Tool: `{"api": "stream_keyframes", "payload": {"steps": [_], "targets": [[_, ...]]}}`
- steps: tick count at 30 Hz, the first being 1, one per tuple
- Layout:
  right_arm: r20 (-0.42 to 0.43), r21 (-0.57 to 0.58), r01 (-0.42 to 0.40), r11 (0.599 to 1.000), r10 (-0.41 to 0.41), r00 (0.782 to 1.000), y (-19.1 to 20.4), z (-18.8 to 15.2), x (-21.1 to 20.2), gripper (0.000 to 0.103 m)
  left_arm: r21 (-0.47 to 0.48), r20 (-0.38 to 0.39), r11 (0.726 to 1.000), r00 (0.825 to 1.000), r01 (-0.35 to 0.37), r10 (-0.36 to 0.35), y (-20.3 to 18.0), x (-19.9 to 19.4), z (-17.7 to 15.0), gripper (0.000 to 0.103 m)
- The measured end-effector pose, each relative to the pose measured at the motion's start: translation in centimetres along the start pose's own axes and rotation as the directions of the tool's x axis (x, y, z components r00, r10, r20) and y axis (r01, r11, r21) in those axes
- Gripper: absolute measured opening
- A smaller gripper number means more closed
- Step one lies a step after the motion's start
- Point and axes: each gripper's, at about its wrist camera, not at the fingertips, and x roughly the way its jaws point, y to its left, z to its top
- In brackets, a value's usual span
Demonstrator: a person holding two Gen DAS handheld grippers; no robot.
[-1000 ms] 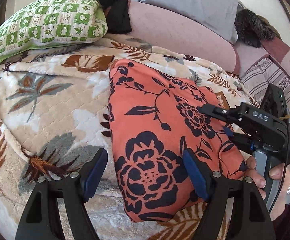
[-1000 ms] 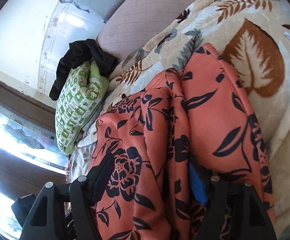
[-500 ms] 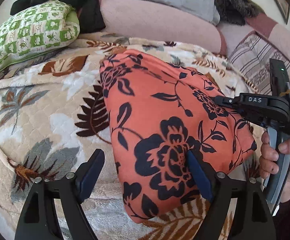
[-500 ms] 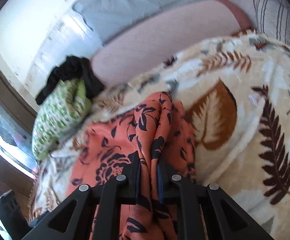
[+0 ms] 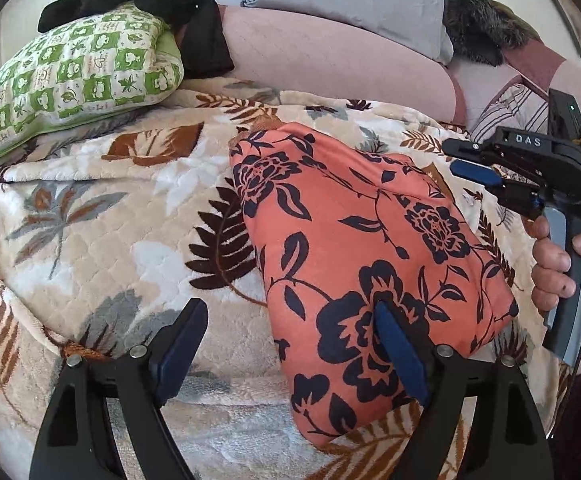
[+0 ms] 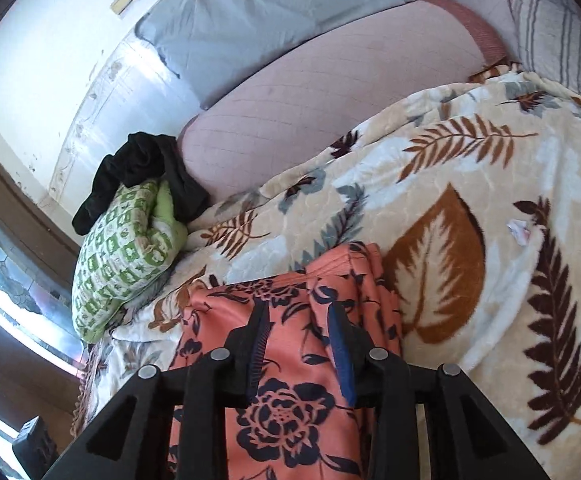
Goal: Fold small clothes
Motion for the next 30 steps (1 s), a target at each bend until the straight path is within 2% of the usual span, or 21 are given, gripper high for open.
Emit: {"api": "stream_keyframes", "payload": {"steps": [3,5,6,7,9,10,12,13,15,17,18,19,20,22,24,26,30], "targets": [[-0.158,0.007,0.004,1.0,-0.002,0.987,0.6,0.4,4.1,0.033,0.016,-0.049,1.0,0.998,-0.026,0.026,0.0,1.3,-0.4,0.092],[-0.276,0.043,0.112,0.993,-0.097,0.956,-0.7,-0.4,7.9,0.032,0.027,-0.072,0.999,0.997,-0.031,0.033,-0.1,2.1,-0.7,0.099],[-0.295,0.07,0.123,0.99,-0.097,0.951,-1.4,-0.9,9.0,0.032,0.026,-0.089,0.999,0.996,-0.03,0.032,0.0,2.5,-0.9,0.1],[-0.263,0.086,0.115,0.99,-0.088,0.961,-1.5,-0.8,9.0,0.032,0.021,-0.103,0.999,0.994,-0.027,0.029,0.2,2.8,-1.0,0.103],[-0.245,0.059,0.128,0.99,-0.11,0.963,-0.1,-0.2,8.2,0.034,0.005,-0.112,1.0,0.994,-0.018,0.018,0.5,2.9,-1.0,0.103],[-0.223,0.04,0.108,0.993,-0.096,0.97,0.9,0.2,7.8,0.034,0.001,-0.117,1.0,0.993,-0.015,0.015,0.5,2.9,-0.9,0.103],[-0.182,0.007,0.011,1.0,-0.01,0.983,3.3,1.0,7.4,0.034,0.002,-0.116,1.0,0.993,-0.019,0.019,0.5,2.9,-1.0,0.103],[-0.192,-0.009,-0.037,0.999,0.035,0.981,4.5,1.2,7.7,0.034,0.005,-0.113,1.0,0.993,-0.023,0.023,0.5,2.9,-1.0,0.103],[-0.254,-0.033,-0.122,0.992,0.11,0.961,6.9,1.2,9.5,0.034,0.012,-0.107,1.0,0.994,-0.028,0.029,0.4,2.8,-1.1,0.103],[-0.346,-0.057,-0.162,0.985,0.133,0.929,8.8,0.5,12.6,0.034,0.008,-0.107,1.0,0.994,-0.027,0.027,0.3,2.7,-1.2,0.103],[-0.391,-0.061,-0.135,0.989,0.101,0.915,9.1,0.1,14.7,0.033,0.005,-0.105,1.0,0.994,-0.027,0.027,0.4,2.7,-1.2,0.103],[-0.426,-0.066,-0.073,0.995,0.038,0.904,8.8,-0.3,17.0,0.032,0.004,-0.1,0.999,0.994,-0.035,0.035,0.4,2.8,-1.1,0.103],[-0.452,-0.059,-0.054,0.997,0.022,0.892,8.2,-0.7,18.6,0.03,0.007,-0.098,0.999,0.994,-0.039,0.04,0.4,2.8,-1.2,0.103],[-0.414,0.025,-0.104,0.994,0.105,0.904,7.1,0.4,18.7,0.029,0.013,-0.115,1.0,0.993,-0.024,0.025,0.4,3.0,-1.1,0.103],[-0.358,0.057,-0.063,0.996,0.079,0.931,6.6,1.6,17.0,0.033,0.013,-0.114,1.0,0.993,-0.022,0.023,0.4,2.9,-1.0,0.103],[-0.299,0.04,-0.06,0.997,0.07,0.952,6.3,2.1,14.2,0.034,0.025,-0.107,1.0,0.994,-0.017,0.019,0.4,2.5,-0.7,0.103],[-0.274,0.016,-0.071,0.997,0.072,0.959,4.9,1.8,8.3,0.034,0.014,-0.043,1.0,0.999,-0.022,0.022,0.9,0.8,0.1,0.103]]}}
